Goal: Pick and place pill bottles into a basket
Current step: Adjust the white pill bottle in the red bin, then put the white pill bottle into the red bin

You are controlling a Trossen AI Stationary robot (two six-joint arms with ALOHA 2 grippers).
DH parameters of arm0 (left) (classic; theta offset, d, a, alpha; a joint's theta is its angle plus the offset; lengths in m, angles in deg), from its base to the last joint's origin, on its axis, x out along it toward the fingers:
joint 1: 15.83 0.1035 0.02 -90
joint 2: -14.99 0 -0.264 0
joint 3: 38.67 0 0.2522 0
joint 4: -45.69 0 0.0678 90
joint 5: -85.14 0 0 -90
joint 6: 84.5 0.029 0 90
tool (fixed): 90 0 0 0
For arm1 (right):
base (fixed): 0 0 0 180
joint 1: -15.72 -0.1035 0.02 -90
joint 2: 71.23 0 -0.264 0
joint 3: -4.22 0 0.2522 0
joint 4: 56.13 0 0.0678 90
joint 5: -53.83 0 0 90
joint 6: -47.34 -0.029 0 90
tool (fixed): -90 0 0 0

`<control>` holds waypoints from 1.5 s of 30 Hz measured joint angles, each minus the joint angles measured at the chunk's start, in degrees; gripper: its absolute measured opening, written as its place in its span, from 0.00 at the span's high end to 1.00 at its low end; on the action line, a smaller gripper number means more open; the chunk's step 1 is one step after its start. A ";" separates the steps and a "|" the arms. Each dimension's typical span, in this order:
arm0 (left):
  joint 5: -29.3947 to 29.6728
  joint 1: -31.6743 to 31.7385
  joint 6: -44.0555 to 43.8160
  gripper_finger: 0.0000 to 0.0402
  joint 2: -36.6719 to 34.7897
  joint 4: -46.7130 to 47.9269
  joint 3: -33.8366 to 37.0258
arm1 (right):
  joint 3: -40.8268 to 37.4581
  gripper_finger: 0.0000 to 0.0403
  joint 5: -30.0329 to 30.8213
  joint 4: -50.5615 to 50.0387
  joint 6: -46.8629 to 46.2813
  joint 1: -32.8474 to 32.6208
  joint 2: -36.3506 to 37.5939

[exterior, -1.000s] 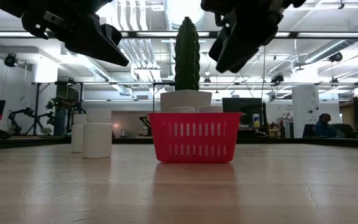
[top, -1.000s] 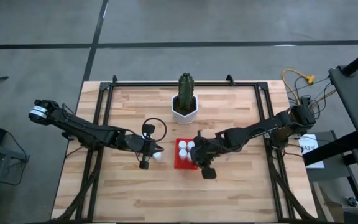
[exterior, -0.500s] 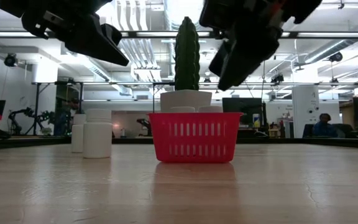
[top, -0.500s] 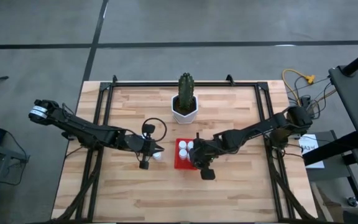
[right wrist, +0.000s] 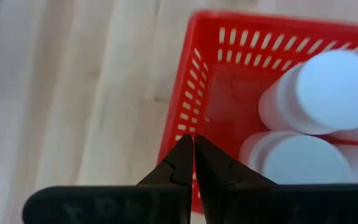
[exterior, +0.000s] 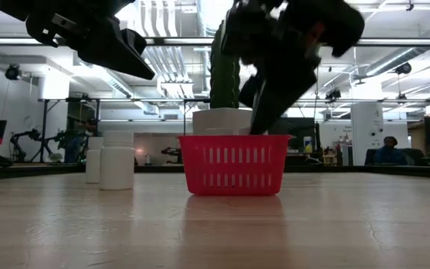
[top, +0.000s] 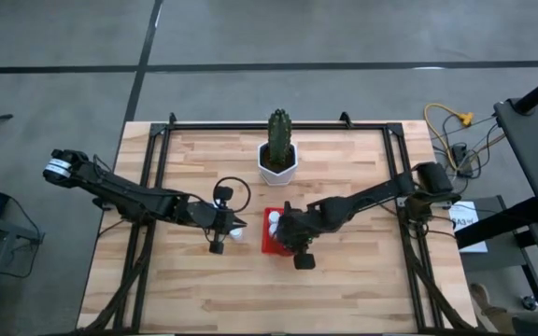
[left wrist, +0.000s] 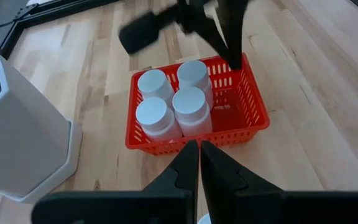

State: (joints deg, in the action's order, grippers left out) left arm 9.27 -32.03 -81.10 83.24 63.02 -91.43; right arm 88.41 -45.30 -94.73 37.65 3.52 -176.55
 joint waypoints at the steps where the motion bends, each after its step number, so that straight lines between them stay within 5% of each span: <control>1: 0.00 -0.01 0.00 1.00 0.00 -0.05 0.00 | 0.54 0.98 0.02 -0.38 0.19 0.00 -1.03; 31: -0.01 0.00 -0.02 1.00 0.00 -0.06 0.03 | 4.83 0.98 7.84 -7.99 -0.88 -0.02 -5.31; 45: -0.02 0.01 -0.03 1.00 -0.02 -0.04 0.04 | 4.83 0.98 4.80 -8.19 -0.42 -0.27 -5.29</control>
State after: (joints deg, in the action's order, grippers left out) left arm 9.25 -32.02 -81.13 83.22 62.98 -91.39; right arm 93.24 -40.49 -102.93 37.23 3.24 -181.84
